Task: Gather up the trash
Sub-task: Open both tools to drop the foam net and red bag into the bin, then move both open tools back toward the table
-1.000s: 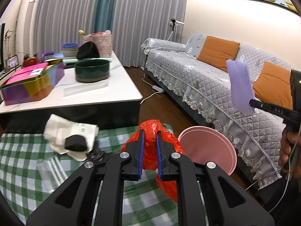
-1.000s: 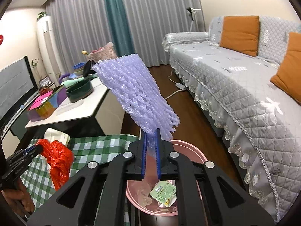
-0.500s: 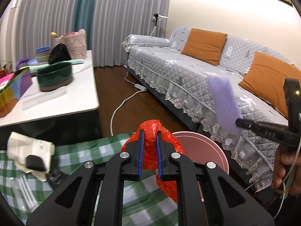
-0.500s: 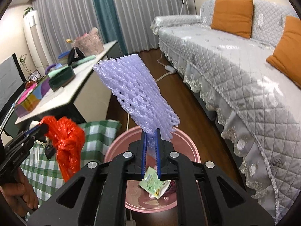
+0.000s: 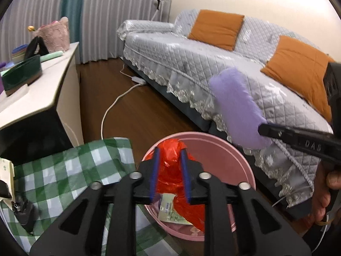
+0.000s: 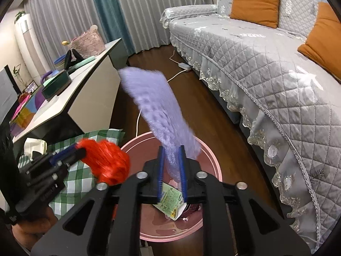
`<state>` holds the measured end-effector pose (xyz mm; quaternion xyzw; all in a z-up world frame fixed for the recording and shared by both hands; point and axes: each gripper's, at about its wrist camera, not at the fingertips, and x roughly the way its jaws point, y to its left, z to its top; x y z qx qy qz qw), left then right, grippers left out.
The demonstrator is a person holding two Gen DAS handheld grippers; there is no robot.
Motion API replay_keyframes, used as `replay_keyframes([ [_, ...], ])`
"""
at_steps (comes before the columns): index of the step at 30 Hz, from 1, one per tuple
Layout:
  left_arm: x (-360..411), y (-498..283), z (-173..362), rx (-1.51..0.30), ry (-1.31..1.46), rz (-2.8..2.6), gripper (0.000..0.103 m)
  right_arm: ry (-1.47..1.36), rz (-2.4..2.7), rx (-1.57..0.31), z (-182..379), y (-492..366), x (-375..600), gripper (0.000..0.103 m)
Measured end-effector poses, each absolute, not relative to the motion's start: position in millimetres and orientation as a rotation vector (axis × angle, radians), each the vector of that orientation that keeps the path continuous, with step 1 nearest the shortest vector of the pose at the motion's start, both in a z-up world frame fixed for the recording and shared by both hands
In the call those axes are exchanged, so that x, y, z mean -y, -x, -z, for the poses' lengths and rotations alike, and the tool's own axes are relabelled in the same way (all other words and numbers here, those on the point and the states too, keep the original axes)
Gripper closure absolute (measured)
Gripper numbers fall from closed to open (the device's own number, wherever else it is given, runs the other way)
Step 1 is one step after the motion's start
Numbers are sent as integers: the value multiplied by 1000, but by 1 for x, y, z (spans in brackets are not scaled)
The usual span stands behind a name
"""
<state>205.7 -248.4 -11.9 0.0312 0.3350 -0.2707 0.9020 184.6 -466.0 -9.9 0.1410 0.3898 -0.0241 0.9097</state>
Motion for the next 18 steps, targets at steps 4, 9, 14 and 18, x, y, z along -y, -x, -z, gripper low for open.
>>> replay_keyframes([
  [4, 235, -199, 7, -691, -41, 538, 72, -285, 68, -796, 9, -186, 465, 55],
  [9, 212, -189, -7, -679, -23, 508, 72, -290, 57, -773, 2, -184, 458, 55],
  [14, 179, -168, -30, -637, -8, 474, 53, -285, 23, -733, -9, -179, 443, 55],
  [18, 147, -146, -47, -599, -2, 450, 43, -274, -16, -705, -20, -174, 425, 53],
])
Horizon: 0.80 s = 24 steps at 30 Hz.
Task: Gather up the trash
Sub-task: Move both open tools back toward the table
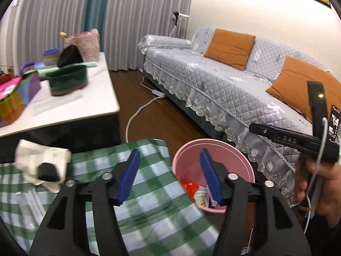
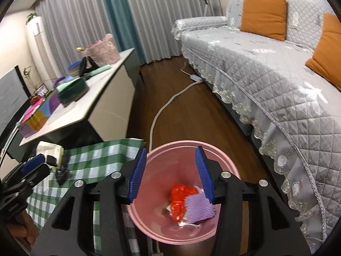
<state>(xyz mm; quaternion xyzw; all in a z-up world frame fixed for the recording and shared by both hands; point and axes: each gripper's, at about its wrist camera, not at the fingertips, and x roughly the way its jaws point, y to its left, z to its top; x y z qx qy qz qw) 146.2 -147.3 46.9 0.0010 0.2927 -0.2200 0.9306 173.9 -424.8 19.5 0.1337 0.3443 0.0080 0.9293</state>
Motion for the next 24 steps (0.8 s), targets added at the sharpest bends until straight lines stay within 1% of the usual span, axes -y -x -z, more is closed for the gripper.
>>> replay_keyframes([
  [5, 110, -119, -64, -547, -24, 408, 34, -221, -64, -662, -33, -166, 395, 53],
  [6, 104, -115, -67, -537, -30, 399, 33, -205, -72, -651, -35, -163, 388, 51],
  [8, 89, -106, -72, -521, -38, 382, 27, -183, -81, -634, -39, -160, 379, 42],
  [10, 76, -100, -75, -515, -32, 376, 24, -165, -85, -608, -44, -155, 371, 24],
  [12, 63, -95, -78, -499, -32, 354, 21, -145, -89, -585, -48, -151, 363, 14],
  [13, 56, -92, -79, -486, -32, 337, 20, -134, -92, -576, -50, -150, 360, 11],
  [16, 35, -83, -76, -458, -21, 275, 17, -103, -87, -546, -54, -145, 349, 6],
  [24, -1, -78, -56, -494, 36, 148, 17, -118, -110, -535, -54, -149, 336, 6],
])
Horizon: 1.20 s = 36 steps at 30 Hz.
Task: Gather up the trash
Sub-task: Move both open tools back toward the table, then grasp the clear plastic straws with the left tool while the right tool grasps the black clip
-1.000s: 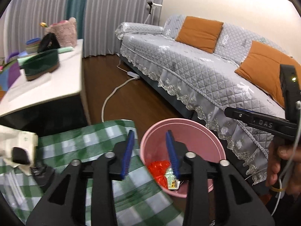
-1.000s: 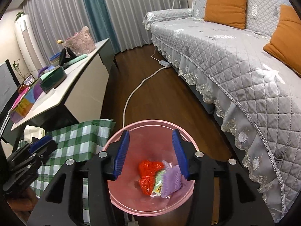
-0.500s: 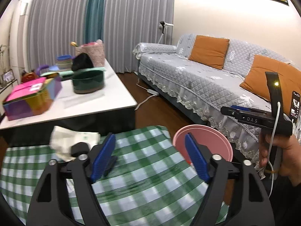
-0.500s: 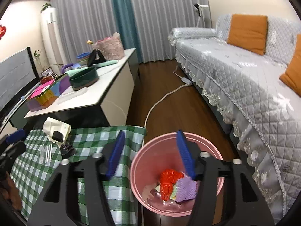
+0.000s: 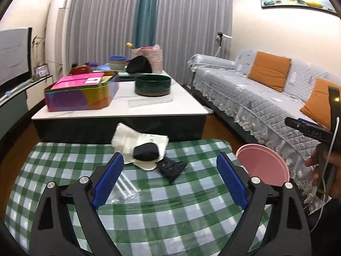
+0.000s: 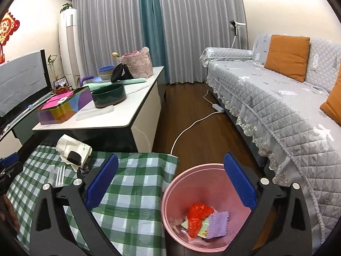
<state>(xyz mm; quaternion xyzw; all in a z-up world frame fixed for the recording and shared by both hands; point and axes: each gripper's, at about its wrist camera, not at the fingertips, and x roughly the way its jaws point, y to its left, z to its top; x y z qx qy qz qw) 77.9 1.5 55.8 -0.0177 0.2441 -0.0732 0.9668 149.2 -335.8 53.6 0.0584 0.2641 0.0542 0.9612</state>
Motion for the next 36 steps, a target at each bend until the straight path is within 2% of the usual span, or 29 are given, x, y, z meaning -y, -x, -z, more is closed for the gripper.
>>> replay_keyframes([
  [10, -34, -81, -52, -503, 106, 89, 18, -102, -174, -546, -54, -160, 303, 6],
  [17, -51, -82, -43, -526, 128, 79, 27, -52, -206, -548, -53, -168, 273, 8],
  [21, -60, -85, -39, -541, 140, 74, 33, -58, -219, -553, -52, -173, 266, 22],
  [22, -63, -87, -37, -552, 146, 73, 34, -67, -228, -555, -52, -174, 265, 29],
  [25, -73, -92, -30, -583, 166, 56, 48, -107, -276, -566, -50, -178, 263, 49],
  [29, -85, -97, -21, -608, 181, 17, 60, -138, -314, -570, -47, -181, 255, 55],
  [36, -105, -102, -7, -632, 208, -39, 62, -122, -374, -608, -28, -192, 224, 57],
])
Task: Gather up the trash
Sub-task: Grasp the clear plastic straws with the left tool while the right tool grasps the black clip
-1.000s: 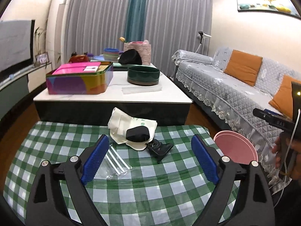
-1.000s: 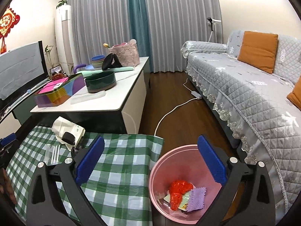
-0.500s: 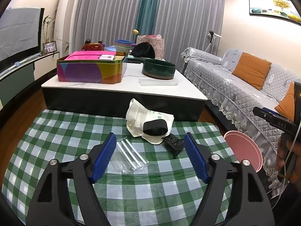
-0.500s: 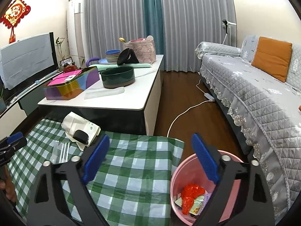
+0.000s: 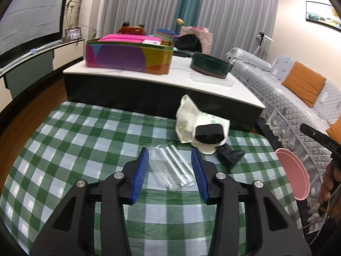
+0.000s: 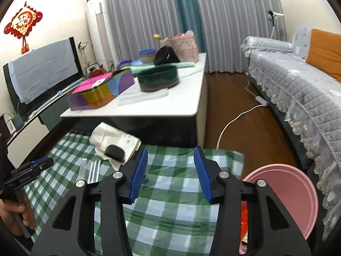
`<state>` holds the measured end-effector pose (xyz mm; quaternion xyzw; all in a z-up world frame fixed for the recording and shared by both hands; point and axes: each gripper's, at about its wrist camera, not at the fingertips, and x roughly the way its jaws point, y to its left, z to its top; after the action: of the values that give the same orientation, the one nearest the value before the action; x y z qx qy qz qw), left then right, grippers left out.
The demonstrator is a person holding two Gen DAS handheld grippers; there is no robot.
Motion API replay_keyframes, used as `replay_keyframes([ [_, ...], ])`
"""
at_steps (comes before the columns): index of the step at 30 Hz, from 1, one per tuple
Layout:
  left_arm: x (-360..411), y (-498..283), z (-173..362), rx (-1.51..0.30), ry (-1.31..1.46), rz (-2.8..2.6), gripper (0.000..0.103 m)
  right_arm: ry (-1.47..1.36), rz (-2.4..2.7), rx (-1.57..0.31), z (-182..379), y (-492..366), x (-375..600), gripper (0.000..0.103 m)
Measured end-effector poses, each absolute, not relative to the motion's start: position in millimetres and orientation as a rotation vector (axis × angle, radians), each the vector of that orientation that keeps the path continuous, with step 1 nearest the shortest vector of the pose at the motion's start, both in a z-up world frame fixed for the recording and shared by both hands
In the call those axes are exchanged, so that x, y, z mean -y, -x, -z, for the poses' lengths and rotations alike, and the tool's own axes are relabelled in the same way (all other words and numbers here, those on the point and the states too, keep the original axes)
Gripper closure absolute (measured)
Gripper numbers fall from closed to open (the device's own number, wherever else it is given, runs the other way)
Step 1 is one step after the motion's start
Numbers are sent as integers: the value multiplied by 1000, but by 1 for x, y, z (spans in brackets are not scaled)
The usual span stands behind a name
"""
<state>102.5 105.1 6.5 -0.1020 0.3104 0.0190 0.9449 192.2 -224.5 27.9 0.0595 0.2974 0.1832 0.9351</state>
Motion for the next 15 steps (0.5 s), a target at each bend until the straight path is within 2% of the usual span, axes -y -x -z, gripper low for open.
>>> replay_keyframes([
  [15, -113, -136, 33, -723, 238, -74, 62, -101, -473, -768, 38, -235, 164, 54],
])
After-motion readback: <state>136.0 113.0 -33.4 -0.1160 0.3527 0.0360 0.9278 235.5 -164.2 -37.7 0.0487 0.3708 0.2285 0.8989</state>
